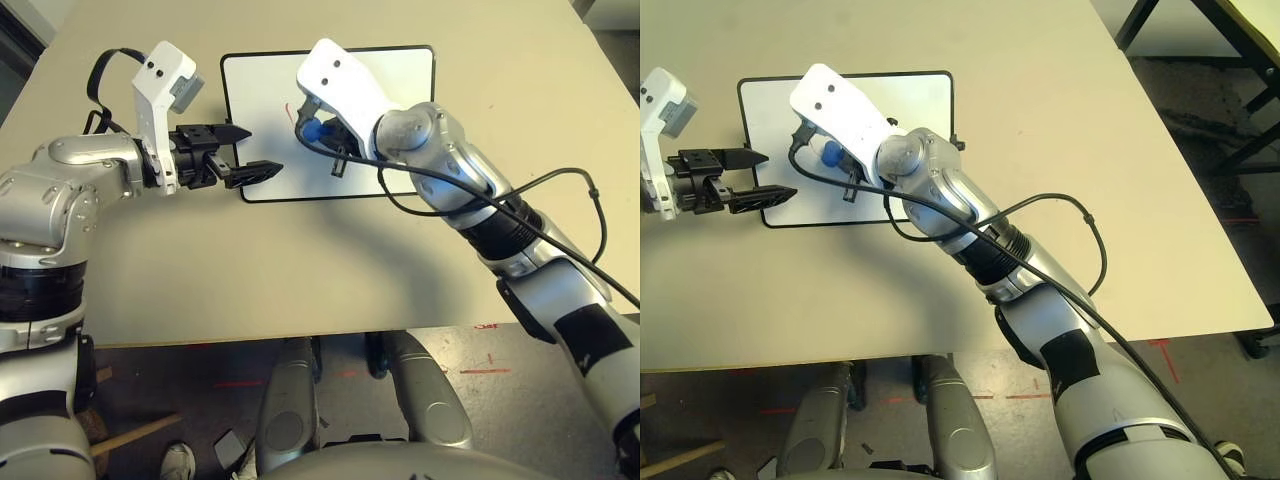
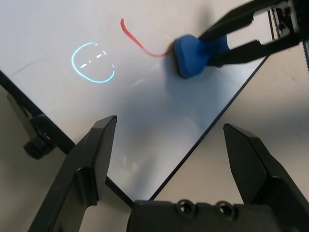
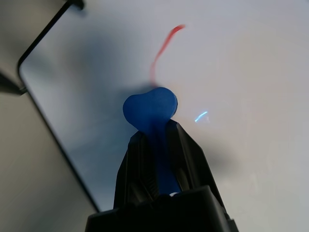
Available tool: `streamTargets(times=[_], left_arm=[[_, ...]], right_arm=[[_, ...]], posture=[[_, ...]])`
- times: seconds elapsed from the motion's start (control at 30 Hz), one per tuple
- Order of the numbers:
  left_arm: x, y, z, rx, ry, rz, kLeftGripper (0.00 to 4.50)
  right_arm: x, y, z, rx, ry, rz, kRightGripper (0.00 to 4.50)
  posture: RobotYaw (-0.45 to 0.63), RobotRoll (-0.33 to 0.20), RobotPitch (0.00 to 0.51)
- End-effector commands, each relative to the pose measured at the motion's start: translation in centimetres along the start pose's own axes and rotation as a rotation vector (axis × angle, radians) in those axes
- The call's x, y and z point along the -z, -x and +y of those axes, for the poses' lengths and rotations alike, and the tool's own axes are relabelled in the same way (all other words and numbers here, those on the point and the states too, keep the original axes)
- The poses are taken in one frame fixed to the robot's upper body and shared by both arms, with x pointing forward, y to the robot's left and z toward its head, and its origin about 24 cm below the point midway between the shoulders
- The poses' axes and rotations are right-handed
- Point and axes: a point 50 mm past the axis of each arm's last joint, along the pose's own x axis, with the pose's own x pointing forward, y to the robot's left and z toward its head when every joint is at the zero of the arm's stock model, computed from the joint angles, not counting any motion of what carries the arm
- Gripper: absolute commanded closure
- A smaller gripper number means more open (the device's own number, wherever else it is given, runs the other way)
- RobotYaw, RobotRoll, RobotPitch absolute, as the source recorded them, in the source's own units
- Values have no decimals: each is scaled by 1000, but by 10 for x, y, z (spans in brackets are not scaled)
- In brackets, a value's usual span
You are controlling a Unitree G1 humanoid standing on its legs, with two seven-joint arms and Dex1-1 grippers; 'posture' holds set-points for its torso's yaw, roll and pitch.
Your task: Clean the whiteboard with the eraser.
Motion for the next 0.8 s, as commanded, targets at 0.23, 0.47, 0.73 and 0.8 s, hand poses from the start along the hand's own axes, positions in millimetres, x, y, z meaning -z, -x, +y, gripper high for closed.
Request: streamTargets(times=[0.23, 0.47, 0.73, 0.8], left_arm=[[8, 10, 3, -47, 25, 14, 0], [11, 12, 2, -58, 37, 18, 0], [13, 13, 0, -58, 47, 17, 0], [13, 13, 0, -59, 48, 18, 0]], right_arm=[[-7, -12, -13, 24, 37, 0, 4093], [-22, -14, -29, 63, 52, -43, 4094], [-25, -22, 7, -54, 63, -61, 4097], [-21, -24, 16, -84, 65, -53, 4098]], posture=[[38, 0, 289], [50, 0, 287], [55, 0, 290], [54, 0, 290]])
